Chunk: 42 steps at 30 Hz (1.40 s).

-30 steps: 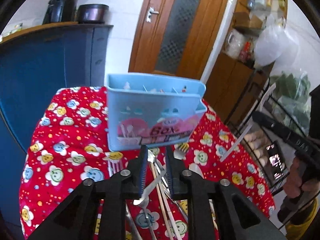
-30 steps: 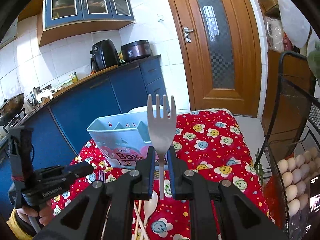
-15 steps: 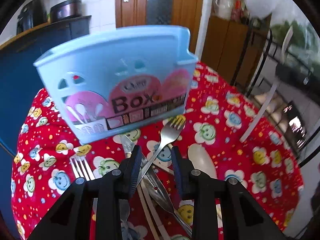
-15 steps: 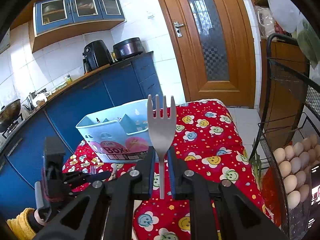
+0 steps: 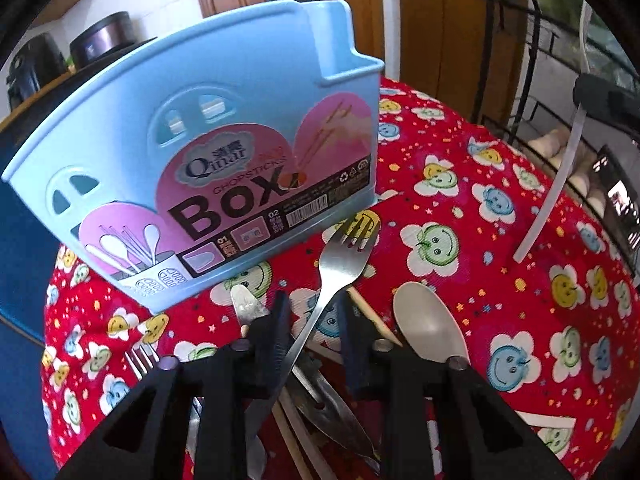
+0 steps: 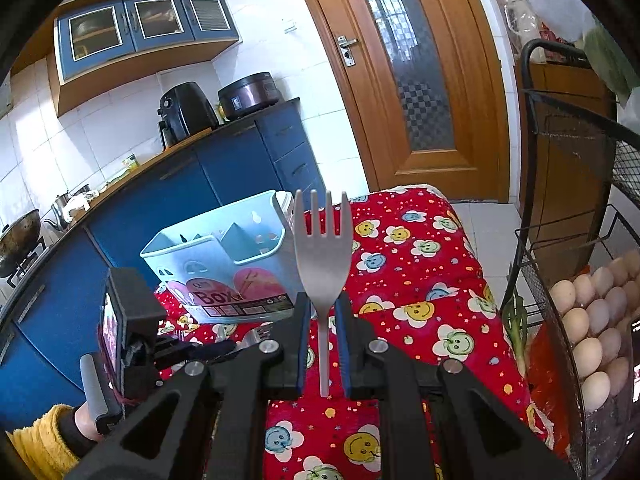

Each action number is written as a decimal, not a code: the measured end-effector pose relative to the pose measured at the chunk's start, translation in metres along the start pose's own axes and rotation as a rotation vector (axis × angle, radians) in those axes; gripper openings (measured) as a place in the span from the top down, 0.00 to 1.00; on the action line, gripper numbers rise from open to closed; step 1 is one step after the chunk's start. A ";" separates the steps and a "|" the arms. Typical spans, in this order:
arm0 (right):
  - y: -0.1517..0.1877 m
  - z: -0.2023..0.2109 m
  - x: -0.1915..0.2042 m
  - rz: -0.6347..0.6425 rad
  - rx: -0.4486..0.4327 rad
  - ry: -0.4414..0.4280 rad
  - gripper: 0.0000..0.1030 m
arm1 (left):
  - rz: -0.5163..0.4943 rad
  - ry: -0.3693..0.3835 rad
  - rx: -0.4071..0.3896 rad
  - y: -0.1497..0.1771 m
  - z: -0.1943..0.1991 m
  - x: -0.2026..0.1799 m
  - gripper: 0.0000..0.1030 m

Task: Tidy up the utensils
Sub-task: 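Carry the metal fork in the left tool over the blue caddy, then lower the metal fork into the caddy and open the left tool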

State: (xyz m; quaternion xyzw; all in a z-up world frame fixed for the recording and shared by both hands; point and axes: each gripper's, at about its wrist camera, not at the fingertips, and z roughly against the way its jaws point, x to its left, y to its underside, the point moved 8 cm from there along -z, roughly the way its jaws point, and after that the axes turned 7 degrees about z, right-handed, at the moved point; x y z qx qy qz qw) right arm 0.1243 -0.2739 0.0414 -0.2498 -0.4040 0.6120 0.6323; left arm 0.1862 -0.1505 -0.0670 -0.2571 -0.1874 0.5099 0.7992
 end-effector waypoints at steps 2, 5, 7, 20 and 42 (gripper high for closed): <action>0.001 -0.001 0.001 -0.002 0.003 -0.002 0.86 | 0.000 0.003 0.004 -0.001 -0.003 -0.001 0.92; 0.003 -0.001 0.001 -0.001 0.007 -0.003 0.86 | 0.005 0.026 -0.013 -0.003 -0.001 -0.006 0.98; 0.003 -0.001 0.003 -0.001 0.006 -0.003 0.86 | 0.021 0.048 -0.027 -0.002 0.005 -0.007 0.98; -0.001 0.004 0.016 0.013 -0.005 -0.013 0.86 | 0.174 0.156 -0.196 -0.001 0.072 0.011 0.99; -0.031 0.002 0.051 0.080 -0.048 -0.038 0.86 | 0.405 0.318 -0.504 -0.069 0.153 0.083 0.99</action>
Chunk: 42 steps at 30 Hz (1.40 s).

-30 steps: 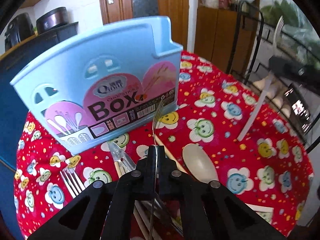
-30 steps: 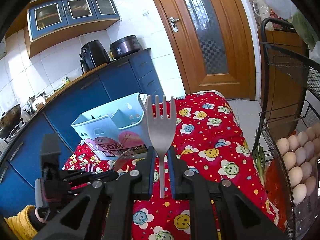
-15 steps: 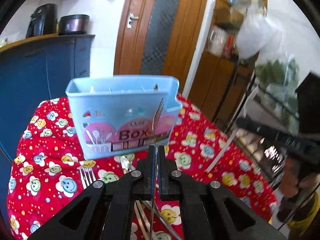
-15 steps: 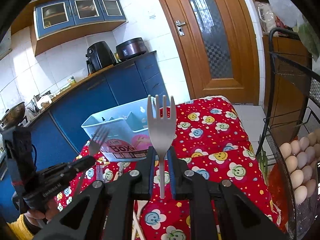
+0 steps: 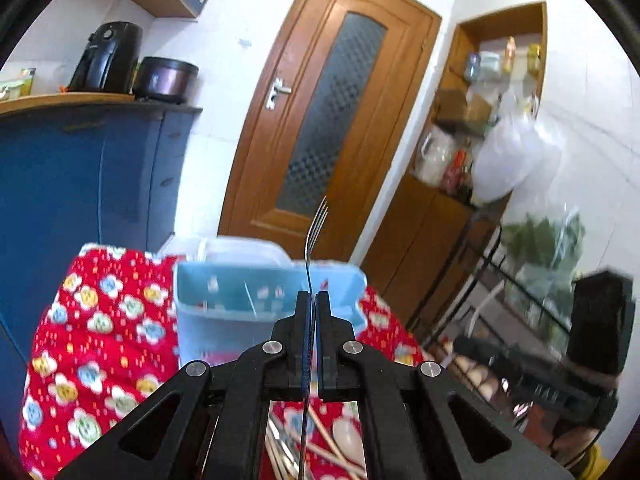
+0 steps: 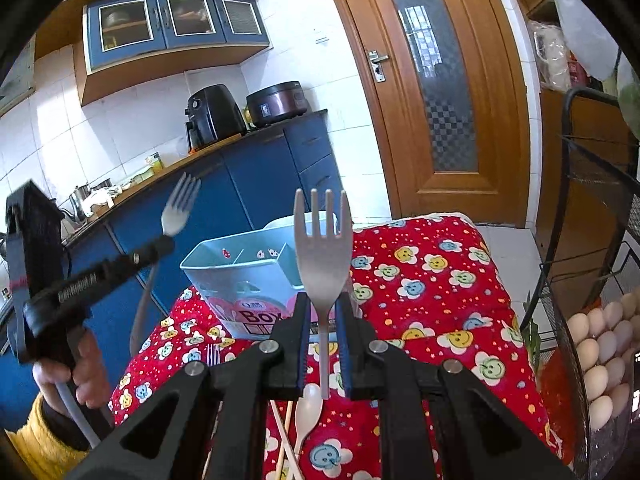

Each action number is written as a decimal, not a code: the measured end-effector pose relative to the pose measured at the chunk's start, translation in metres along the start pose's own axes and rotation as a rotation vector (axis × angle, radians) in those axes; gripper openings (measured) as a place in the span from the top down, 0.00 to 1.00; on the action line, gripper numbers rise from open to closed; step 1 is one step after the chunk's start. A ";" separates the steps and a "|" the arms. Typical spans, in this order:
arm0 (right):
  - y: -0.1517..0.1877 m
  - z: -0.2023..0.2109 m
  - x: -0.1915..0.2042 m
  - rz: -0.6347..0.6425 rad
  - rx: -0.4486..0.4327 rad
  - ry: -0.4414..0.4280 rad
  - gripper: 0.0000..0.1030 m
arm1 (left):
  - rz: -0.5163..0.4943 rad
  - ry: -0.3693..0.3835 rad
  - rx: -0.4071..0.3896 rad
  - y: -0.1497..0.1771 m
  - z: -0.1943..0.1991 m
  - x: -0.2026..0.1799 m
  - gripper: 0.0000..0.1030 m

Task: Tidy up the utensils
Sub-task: 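Lower the metal fork into the caddy and open the left tool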

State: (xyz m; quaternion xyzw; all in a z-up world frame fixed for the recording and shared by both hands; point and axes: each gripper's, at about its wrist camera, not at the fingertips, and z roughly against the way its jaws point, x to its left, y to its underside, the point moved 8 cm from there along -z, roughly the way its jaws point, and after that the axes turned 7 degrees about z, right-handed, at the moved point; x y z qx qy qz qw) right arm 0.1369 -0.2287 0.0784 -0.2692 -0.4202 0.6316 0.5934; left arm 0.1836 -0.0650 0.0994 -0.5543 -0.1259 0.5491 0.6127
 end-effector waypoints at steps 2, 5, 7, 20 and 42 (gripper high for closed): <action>-0.003 -0.003 0.000 0.002 -0.002 -0.002 0.86 | 0.015 0.005 -0.020 -0.013 -0.003 0.005 0.99; -0.009 -0.007 -0.001 0.002 -0.006 -0.002 0.86 | 0.031 0.004 -0.055 -0.030 -0.009 0.012 0.99; -0.014 -0.010 -0.001 0.002 -0.009 -0.002 0.86 | 0.024 -0.011 -0.088 -0.042 -0.013 0.016 0.99; -0.043 -0.033 0.000 0.006 -0.031 0.010 0.86 | 0.014 -0.144 -0.298 -0.089 -0.047 0.050 0.99; -0.086 -0.072 0.013 0.093 -0.090 0.074 0.86 | -0.015 -0.304 -0.396 -0.048 -0.072 0.072 0.98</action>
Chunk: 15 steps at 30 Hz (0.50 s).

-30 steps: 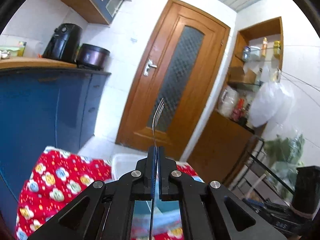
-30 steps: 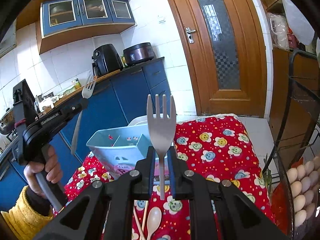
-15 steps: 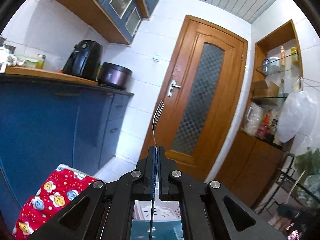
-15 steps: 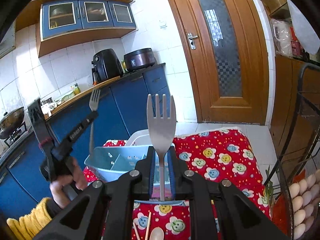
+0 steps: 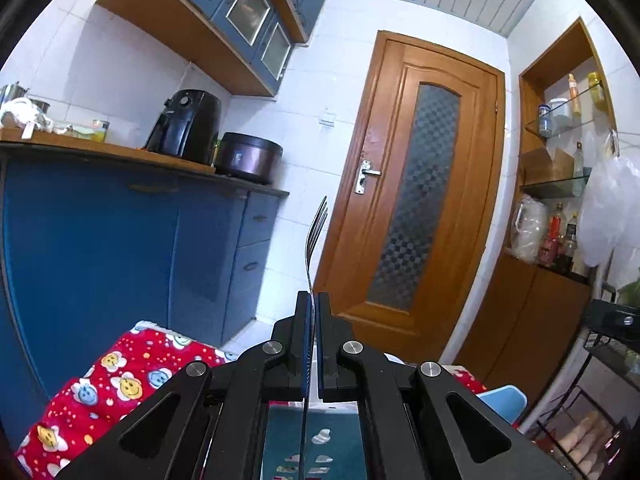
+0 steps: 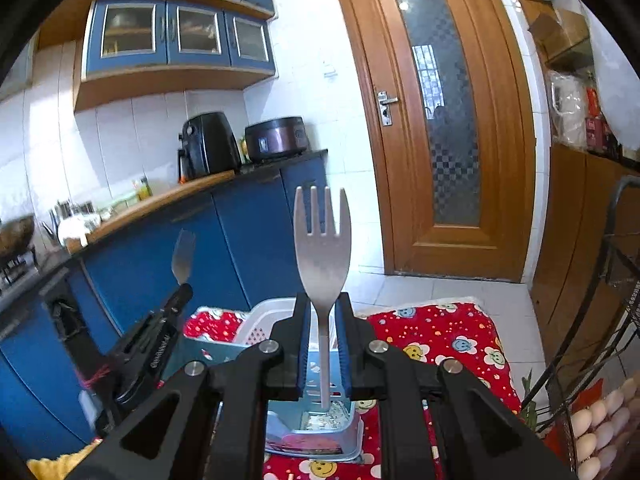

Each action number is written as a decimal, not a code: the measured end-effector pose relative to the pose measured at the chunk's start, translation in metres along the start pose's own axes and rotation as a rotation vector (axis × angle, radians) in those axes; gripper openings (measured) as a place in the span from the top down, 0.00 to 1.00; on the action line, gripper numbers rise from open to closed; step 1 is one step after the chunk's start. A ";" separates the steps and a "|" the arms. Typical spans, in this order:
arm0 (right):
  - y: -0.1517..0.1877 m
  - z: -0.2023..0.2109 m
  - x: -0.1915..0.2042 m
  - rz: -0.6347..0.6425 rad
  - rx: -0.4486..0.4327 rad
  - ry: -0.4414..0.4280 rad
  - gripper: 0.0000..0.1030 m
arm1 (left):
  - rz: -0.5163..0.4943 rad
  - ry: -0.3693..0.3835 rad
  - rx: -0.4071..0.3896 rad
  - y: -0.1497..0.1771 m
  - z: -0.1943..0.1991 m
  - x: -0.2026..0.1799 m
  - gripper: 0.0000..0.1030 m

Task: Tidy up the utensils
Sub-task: 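Lower the metal fork into the caddy and open the left tool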

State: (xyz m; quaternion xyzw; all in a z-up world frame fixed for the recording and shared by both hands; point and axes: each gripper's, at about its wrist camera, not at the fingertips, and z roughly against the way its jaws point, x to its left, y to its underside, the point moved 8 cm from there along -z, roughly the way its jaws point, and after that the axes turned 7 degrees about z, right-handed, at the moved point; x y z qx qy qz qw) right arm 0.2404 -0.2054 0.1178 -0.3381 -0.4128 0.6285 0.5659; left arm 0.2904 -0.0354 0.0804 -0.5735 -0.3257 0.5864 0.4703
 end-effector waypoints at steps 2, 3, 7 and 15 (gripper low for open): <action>0.009 -0.010 0.004 0.004 0.033 -0.009 0.86 | -0.013 -0.005 0.000 0.004 0.002 -0.001 0.98; 0.014 -0.013 0.004 0.006 0.045 -0.010 0.86 | -0.019 -0.006 0.003 0.006 0.003 -0.002 0.98; 0.032 -0.026 0.007 0.002 0.097 -0.017 0.86 | -0.038 -0.019 0.010 0.013 0.007 -0.002 0.98; 0.046 -0.032 0.006 -0.003 0.131 -0.031 0.86 | -0.037 -0.038 0.035 0.021 0.009 -0.002 0.98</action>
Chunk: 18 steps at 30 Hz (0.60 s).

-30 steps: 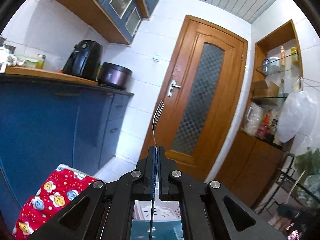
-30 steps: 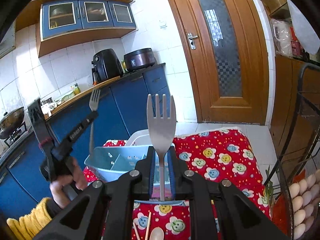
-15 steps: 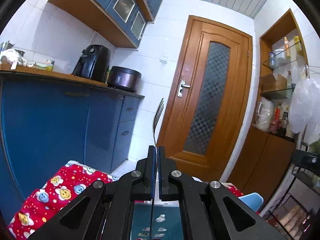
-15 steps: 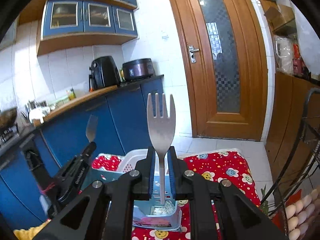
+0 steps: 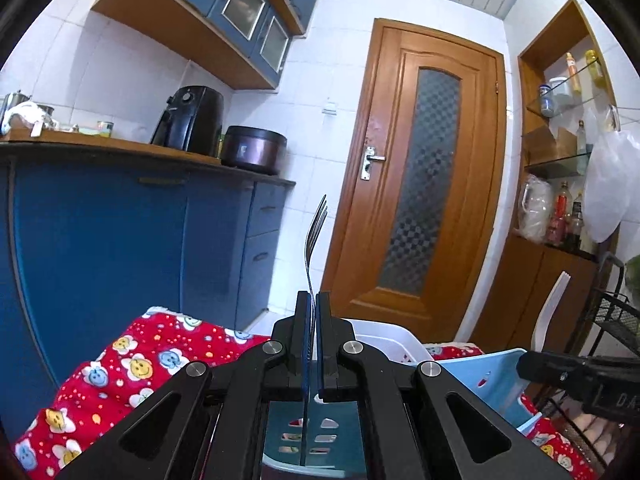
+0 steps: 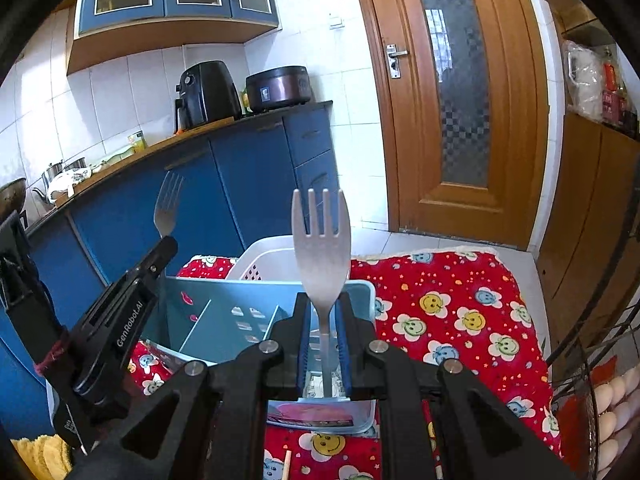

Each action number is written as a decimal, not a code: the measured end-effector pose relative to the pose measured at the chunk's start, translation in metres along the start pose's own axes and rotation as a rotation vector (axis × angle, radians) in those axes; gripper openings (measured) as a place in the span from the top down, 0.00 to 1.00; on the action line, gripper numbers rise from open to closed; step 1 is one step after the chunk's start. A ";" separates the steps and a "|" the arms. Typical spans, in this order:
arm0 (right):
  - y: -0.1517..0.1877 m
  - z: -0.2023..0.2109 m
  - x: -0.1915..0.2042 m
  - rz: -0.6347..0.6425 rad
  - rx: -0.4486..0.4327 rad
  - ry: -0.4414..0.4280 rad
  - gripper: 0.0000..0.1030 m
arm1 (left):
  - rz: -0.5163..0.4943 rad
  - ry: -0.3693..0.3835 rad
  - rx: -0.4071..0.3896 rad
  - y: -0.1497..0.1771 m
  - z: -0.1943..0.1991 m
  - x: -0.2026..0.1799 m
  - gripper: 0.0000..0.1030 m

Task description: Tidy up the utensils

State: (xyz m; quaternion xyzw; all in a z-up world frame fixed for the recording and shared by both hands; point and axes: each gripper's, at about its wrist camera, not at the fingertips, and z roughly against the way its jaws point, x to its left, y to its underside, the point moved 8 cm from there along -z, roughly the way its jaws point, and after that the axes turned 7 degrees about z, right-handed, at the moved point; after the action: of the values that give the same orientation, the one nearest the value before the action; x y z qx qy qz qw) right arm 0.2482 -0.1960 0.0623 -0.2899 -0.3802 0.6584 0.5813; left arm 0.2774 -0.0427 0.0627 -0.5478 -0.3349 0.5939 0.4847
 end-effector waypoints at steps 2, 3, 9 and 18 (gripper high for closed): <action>0.002 -0.001 0.000 -0.001 0.005 -0.006 0.86 | -0.002 0.002 0.011 0.002 0.002 0.000 0.98; 0.003 0.000 0.001 -0.002 0.007 -0.010 0.86 | -0.006 0.003 0.016 0.002 0.003 -0.001 0.98; 0.005 -0.001 0.001 -0.016 0.015 -0.027 0.85 | -0.005 0.011 0.051 0.004 0.007 0.000 0.97; 0.004 0.007 -0.001 -0.031 0.002 -0.037 0.74 | -0.038 0.036 0.103 0.007 0.014 -0.004 0.71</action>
State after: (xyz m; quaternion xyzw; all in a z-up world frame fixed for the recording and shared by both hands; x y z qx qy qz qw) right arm 0.2407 -0.1982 0.0627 -0.2714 -0.3948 0.6547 0.5847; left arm 0.2625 -0.0469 0.0602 -0.5264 -0.3056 0.5910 0.5293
